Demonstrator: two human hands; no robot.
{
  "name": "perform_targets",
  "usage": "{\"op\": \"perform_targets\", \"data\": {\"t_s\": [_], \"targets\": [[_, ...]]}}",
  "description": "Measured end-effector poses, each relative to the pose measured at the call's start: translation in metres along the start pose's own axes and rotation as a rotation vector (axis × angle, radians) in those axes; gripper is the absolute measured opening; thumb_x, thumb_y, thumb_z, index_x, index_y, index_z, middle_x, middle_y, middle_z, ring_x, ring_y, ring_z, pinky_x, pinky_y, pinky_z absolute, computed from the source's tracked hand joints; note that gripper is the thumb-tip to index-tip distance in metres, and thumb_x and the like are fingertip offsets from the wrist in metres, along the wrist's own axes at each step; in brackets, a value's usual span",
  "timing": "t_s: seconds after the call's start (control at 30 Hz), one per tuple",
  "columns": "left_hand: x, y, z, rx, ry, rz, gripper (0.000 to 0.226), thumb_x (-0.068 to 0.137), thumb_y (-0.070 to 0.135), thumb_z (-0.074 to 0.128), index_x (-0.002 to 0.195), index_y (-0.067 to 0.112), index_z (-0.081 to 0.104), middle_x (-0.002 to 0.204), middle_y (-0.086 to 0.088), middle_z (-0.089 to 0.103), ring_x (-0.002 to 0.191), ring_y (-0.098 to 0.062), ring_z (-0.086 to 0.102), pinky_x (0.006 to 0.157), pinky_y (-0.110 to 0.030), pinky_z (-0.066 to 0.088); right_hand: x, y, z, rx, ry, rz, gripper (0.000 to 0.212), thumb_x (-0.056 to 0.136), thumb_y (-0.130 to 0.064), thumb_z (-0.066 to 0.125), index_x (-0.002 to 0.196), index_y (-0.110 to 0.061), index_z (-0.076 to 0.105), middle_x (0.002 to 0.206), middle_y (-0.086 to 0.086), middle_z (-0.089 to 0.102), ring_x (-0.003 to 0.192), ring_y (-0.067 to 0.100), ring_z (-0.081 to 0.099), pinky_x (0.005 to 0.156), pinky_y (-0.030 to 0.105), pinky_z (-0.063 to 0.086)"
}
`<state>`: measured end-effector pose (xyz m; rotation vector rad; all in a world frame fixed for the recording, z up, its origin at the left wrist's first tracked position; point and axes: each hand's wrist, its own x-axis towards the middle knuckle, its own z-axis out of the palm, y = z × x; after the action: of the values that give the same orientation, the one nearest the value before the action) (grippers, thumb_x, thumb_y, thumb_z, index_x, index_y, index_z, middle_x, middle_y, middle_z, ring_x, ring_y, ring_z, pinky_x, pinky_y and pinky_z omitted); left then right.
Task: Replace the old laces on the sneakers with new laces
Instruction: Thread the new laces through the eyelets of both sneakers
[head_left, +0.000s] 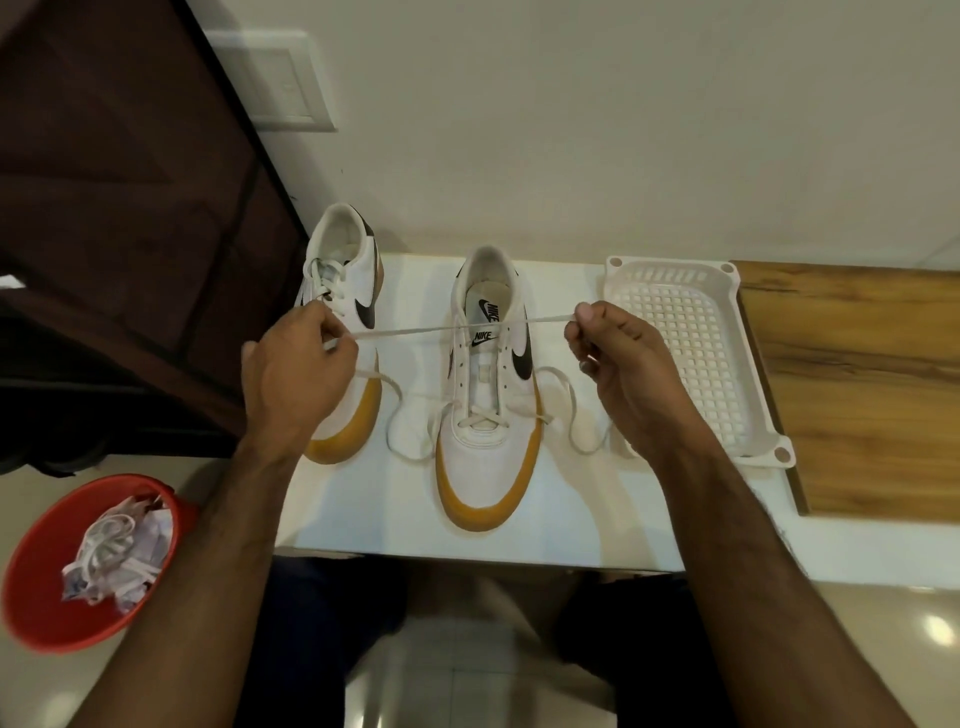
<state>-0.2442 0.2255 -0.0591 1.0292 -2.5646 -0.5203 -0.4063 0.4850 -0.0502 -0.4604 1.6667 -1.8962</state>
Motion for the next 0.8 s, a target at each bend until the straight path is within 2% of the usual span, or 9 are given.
{"op": "perform_targets", "data": {"t_s": [0.1,0.17,0.27,0.37,0.43,0.53,0.63,0.73,0.8], "targets": [[-0.005,0.01,0.004,0.142,0.035,0.131,0.023,0.088,0.021,0.067,0.11,0.021,0.063,0.126,-0.004,0.051,0.114,-0.028,0.049,0.093,-0.051,0.036,-0.002,0.003,0.005,-0.166,0.009,-0.03,0.023,0.101,-0.023,0.061,0.09,-0.007,0.074,0.081,-0.009,0.07,0.073,0.004,0.053,0.071,0.017,0.04],[-0.012,0.026,0.004,-0.012,0.033,0.3,0.034,0.088,0.021,0.066,0.122,0.025,0.059,0.139,0.001,0.044,0.127,-0.024,0.04,0.098,-0.051,0.033,-0.002,0.004,0.009,-0.247,-0.041,-0.045,0.02,0.101,-0.017,0.061,0.097,-0.005,0.076,0.088,-0.002,0.075,0.072,0.001,0.055,0.068,0.011,0.042],[-0.025,0.056,0.014,-0.283,-0.115,0.556,0.041,0.094,0.026,0.059,0.135,0.027,0.055,0.142,0.009,0.047,0.135,-0.014,0.04,0.107,-0.045,0.028,-0.003,0.006,0.016,-0.309,-0.169,-0.033,0.017,0.101,-0.012,0.06,0.099,-0.014,0.076,0.097,0.015,0.072,0.083,0.006,0.062,0.076,0.014,0.047],[-0.036,0.071,0.027,-0.308,-0.203,0.653,0.036,0.1,0.034,0.057,0.135,0.026,0.056,0.133,0.012,0.059,0.127,-0.005,0.05,0.105,-0.037,0.025,-0.003,0.01,0.022,-0.349,-0.224,-0.072,0.013,0.097,-0.009,0.066,0.102,-0.007,0.078,0.096,0.009,0.077,0.097,0.018,0.071,0.093,0.033,0.055],[-0.036,0.068,0.03,-0.334,-0.209,0.67,0.034,0.099,0.034,0.06,0.131,0.023,0.061,0.118,0.012,0.068,0.109,-0.003,0.059,0.1,-0.035,0.031,-0.003,0.009,0.023,-0.361,-0.193,-0.103,0.009,0.091,-0.01,0.074,0.097,-0.006,0.078,0.089,0.004,0.078,0.091,0.016,0.073,0.092,0.037,0.056],[-0.03,0.061,0.028,-0.325,-0.162,0.707,0.03,0.094,0.027,0.07,0.123,0.017,0.067,0.101,0.008,0.07,0.09,-0.006,0.062,0.087,-0.031,0.039,-0.002,0.009,0.022,-0.295,-0.114,-0.062,0.02,0.081,-0.012,0.084,0.094,-0.005,0.071,0.08,0.008,0.077,0.084,0.022,0.075,0.086,0.032,0.058],[-0.03,0.061,0.028,-0.244,-0.12,0.798,0.026,0.094,0.02,0.071,0.119,0.013,0.069,0.105,0.001,0.07,0.094,-0.013,0.062,0.08,-0.031,0.041,-0.001,0.01,0.026,-0.231,-0.123,-0.008,0.029,0.079,-0.007,0.085,0.095,0.001,0.061,0.079,0.017,0.076,0.082,0.027,0.076,0.084,0.034,0.06],[-0.03,0.062,0.03,-0.218,-0.111,0.853,0.022,0.096,0.024,0.062,0.113,0.012,0.072,0.1,0.0,0.07,0.091,-0.017,0.064,0.077,-0.031,0.041,-0.001,0.012,0.027,-0.222,-0.142,0.021,0.028,0.08,-0.005,0.083,0.093,0.001,0.059,0.076,0.016,0.076,0.075,0.022,0.075,0.071,0.025,0.054],[-0.027,0.059,0.029,-0.216,-0.074,0.838,0.021,0.096,0.025,0.06,0.105,0.012,0.074,0.095,0.001,0.07,0.086,-0.017,0.065,0.074,-0.029,0.037,-0.001,0.012,0.025,-0.233,-0.163,0.02,0.025,0.081,-0.007,0.083,0.091,0.0,0.061,0.077,0.016,0.076,0.075,0.022,0.074,0.071,0.022,0.053]]}}
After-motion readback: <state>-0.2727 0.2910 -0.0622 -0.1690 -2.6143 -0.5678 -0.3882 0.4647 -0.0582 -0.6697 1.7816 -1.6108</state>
